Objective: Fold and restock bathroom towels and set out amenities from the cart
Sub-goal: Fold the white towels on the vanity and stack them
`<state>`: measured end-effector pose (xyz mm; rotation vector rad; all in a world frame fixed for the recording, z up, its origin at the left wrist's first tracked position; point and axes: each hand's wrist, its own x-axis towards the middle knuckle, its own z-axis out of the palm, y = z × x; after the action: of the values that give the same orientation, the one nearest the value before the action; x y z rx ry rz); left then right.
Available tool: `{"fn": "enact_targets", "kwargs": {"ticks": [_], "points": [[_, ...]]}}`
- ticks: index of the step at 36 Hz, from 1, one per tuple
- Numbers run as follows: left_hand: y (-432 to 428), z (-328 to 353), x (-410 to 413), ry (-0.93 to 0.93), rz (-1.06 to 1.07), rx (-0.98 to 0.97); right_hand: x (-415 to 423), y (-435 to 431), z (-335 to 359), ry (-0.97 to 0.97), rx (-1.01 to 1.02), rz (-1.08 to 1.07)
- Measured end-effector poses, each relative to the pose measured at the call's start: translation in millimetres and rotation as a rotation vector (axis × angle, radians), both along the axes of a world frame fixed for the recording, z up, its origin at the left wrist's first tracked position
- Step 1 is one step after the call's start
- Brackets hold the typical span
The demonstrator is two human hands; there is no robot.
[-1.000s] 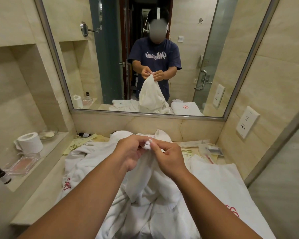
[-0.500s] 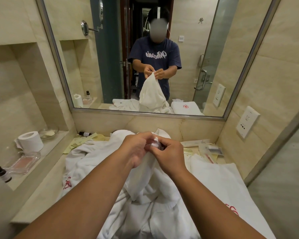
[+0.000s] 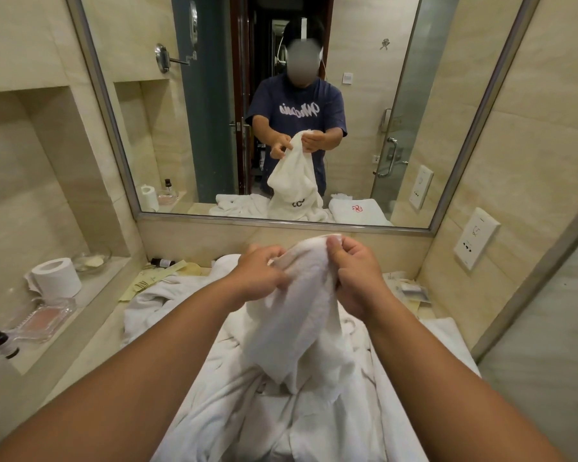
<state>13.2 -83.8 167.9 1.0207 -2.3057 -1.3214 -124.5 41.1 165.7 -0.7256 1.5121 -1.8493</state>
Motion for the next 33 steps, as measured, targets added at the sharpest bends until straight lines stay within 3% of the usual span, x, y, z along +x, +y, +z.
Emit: {"fn": "enact_targets", "kwargs": {"ticks": [5, 13, 16, 18, 22, 26, 29, 33], "points": [[-12, 16, 0, -0.064, -0.245, 0.05, -12, 7, 34, -0.169, -0.086, 0.073], [-19, 26, -6, -0.539, -0.289, -0.437, -34, 29, 70, -0.21, -0.169, 0.055], [-16, 28, -8, -0.638, -0.209, -0.639, -38, 40, 78, -0.202, -0.199, 0.04], [-15, 30, -6, -0.663, -0.192, -0.658, -42, 49, 82, -0.2, -0.217, 0.035], [-7, 39, 1, -0.475, -0.141, -0.491, -51, 64, 88, -0.179, -0.222, -0.002], [6, 58, 13, -0.23, 0.139, -0.509, -59, 82, 93, -0.183, -0.206, -0.102], [25, 75, 28, 0.092, 0.385, -0.435, -55, 95, 101, -0.16, -0.19, -0.171], [57, 105, 44, 0.331, 0.499, -0.432, -36, 110, 112, -0.1, -0.192, -0.239]]}}
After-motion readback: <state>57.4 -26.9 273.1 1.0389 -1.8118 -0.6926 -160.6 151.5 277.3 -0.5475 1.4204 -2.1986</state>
